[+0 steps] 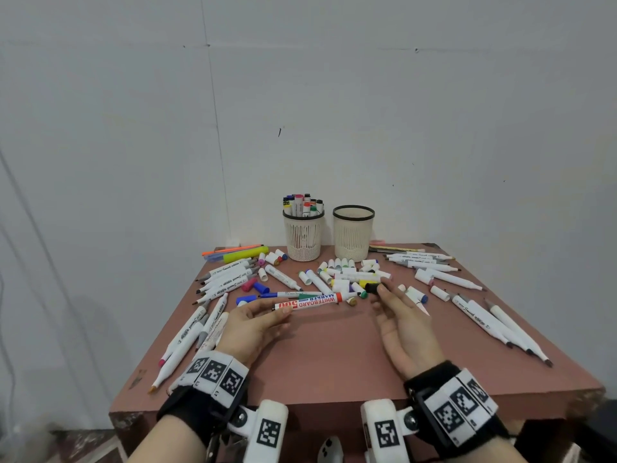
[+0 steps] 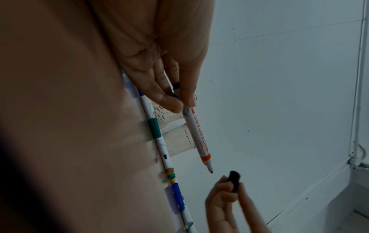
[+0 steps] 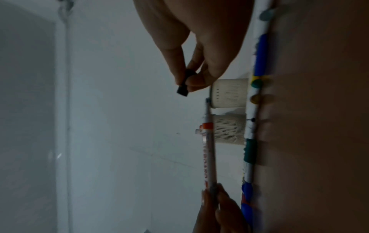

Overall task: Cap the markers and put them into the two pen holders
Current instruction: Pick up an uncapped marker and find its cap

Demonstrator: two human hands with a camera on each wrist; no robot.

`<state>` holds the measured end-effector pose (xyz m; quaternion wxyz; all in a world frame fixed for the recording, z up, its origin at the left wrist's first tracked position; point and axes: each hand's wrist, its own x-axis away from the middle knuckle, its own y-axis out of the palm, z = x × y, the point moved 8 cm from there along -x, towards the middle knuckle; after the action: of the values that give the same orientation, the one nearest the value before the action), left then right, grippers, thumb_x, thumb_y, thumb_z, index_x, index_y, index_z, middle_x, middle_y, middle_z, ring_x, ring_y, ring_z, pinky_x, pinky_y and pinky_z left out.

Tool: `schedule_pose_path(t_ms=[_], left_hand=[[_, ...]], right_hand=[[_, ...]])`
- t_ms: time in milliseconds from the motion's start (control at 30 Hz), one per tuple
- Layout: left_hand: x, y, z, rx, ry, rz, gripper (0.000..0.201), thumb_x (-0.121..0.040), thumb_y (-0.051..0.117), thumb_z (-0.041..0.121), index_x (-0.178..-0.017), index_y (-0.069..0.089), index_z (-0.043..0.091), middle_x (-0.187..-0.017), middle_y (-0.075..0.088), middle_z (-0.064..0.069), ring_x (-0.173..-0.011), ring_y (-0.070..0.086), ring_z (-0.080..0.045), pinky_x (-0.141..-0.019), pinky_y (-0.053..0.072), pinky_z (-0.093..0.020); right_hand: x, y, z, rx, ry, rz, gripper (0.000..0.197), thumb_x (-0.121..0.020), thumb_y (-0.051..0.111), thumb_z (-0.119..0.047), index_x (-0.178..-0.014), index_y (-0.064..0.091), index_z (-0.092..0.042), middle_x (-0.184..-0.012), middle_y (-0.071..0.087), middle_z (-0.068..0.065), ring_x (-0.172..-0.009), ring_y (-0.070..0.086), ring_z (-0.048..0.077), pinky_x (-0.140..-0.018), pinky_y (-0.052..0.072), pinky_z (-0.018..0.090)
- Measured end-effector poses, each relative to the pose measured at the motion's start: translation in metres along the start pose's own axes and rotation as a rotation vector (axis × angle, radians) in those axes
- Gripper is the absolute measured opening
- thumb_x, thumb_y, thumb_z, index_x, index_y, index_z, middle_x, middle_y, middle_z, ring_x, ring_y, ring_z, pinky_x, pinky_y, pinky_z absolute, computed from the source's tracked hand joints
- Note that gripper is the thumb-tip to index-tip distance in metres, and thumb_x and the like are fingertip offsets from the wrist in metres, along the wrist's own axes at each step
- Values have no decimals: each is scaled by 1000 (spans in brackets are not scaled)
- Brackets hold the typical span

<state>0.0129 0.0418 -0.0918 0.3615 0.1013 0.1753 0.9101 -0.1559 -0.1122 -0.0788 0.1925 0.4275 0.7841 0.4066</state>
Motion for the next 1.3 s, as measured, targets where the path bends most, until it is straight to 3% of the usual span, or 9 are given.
schedule_pose_path(t_ms=[333,667,900,1033,1300], left_hand=[[-4,-1,-3,-45,20,-25,20,-80,62,-8,-99,65,-2,-80,73,-13,-62,69,-13,-53,54,-17],[-2,0,-3,-42,25,-15,18,-80,62,-7,-97,65,0,-74,73,-9,-60,69,-11,-53,54,-15],[-1,0,-2,-77,30,-28,21,-75,66,-6,-95,66,-1,-78,73,-12,-62,69,-13,-54,54,-17],[1,2,-3,-110,26,-47,21,-74,67,-5,-95,65,-2,-79,73,-14,-63,69,-14,-55,55,-17],[-1,-3,-4,-213,32,-12,17,-74,70,-4,-91,69,-2,-77,71,-15,-61,66,-12,-57,55,-16]], right_hand=[[-10,-9,6,76,24,4,22,-84,54,13,-97,64,-1,-82,68,12,-68,62,15,-60,53,15],[-12,-15,3,98,-11,36,24,-84,53,15,-99,63,-2,-85,66,10,-70,59,12,-60,52,14],[-14,-15,15,191,80,17,24,-83,54,15,-98,62,-2,-88,65,13,-74,59,16,-68,51,19],[-11,-13,20,203,124,-5,23,-83,54,16,-98,60,-1,-89,66,17,-76,61,19,-63,54,19],[-10,-13,19,371,58,-41,19,-84,57,12,-96,64,-1,-93,66,17,-74,60,16,-62,52,17]])
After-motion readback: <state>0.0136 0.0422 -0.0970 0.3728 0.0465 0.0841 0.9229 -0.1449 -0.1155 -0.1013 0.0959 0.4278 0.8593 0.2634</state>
